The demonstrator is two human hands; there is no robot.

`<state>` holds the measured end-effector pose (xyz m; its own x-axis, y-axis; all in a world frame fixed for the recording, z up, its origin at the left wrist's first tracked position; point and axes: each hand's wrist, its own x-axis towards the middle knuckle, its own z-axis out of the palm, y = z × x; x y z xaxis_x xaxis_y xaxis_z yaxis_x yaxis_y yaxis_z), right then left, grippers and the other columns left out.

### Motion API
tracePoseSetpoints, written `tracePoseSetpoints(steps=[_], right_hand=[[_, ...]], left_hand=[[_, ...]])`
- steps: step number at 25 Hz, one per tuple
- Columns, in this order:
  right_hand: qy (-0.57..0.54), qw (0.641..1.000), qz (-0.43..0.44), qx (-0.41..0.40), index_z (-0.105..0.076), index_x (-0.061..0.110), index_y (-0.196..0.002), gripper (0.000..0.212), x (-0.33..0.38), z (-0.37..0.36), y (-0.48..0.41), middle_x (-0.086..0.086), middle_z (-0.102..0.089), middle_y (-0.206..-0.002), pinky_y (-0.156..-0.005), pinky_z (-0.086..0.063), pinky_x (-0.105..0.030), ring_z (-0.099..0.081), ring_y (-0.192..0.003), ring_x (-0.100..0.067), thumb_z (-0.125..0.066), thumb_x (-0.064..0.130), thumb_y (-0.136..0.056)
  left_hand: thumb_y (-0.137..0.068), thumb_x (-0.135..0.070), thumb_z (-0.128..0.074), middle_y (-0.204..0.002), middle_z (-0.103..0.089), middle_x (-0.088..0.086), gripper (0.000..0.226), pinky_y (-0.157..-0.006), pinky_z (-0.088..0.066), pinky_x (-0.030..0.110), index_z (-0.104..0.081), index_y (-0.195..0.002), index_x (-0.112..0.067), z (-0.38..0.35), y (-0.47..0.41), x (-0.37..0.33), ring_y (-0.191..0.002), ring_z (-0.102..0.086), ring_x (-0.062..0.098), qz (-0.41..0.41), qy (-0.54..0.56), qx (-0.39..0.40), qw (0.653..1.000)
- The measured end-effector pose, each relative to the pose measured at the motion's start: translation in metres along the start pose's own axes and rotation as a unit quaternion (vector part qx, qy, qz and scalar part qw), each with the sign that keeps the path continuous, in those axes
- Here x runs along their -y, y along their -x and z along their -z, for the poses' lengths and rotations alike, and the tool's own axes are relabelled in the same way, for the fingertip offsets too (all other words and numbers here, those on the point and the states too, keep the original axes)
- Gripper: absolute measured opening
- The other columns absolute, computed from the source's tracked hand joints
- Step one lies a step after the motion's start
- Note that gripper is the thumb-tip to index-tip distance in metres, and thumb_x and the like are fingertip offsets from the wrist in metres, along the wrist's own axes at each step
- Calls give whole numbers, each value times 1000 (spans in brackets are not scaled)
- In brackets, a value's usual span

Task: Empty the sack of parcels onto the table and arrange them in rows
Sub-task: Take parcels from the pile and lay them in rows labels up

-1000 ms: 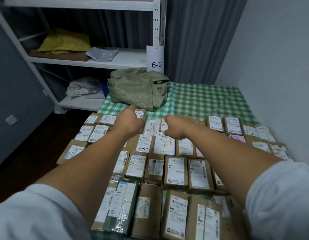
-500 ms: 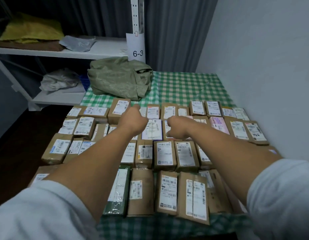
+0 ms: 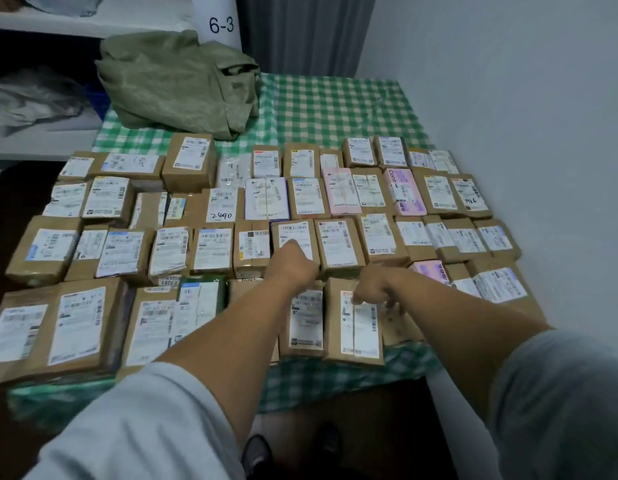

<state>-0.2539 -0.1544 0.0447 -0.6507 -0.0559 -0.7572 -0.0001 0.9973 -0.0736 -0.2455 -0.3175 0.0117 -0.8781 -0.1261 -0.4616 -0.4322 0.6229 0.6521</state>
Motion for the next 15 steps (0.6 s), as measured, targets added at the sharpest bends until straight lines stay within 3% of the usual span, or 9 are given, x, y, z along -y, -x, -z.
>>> tracePoseSetpoints(steps=[4, 7, 10, 15], right_hand=[[8, 999, 11, 34, -59, 1, -118, 21, -30, -29, -32, -20, -59, -127, -76, -45, -28, -56, -89, -23, -46, 11, -105], [-4, 998, 8, 67, -58, 4, -100, 18, -47, -47, -53, -16, -58, -106, -59, -40, -21, -53, -88, -24, -42, 10, -104], [-58, 996, 20, 61, -56, 4, -108, 14, -55, -59, -69, -19, -63, -118, -62, -43, -25, -62, -98, -29, -46, 12, -102], [-158, 987, 28, 17, -58, 7, -114, 23, -65, -61, -93, -10, -67, -100, -61, -47, -29, -66, -85, -23, -59, 16, -93]], left_hand=[[-92, -14, -60, -111, -58, 7, 22, -88, -54, 38, -50, -112, -13, -67, -4, 7, -97, -57, 27, 47, -9, 47, 998], [-96, -12, -53, -114, -58, 12, 28, -80, -48, 34, -48, -124, -10, -94, -7, 11, -97, -54, 27, 86, 4, 56, 995], [-95, -13, -55, -109, -58, 11, 39, -76, -44, 33, -44, -132, -5, -112, -11, 12, -93, -53, 25, 107, 36, 44, 993], [-92, -14, -59, -108, -62, 13, 39, -69, -45, 33, -48, -128, -5, -126, -22, 17, -96, -61, 29, 139, 101, 35, 985]])
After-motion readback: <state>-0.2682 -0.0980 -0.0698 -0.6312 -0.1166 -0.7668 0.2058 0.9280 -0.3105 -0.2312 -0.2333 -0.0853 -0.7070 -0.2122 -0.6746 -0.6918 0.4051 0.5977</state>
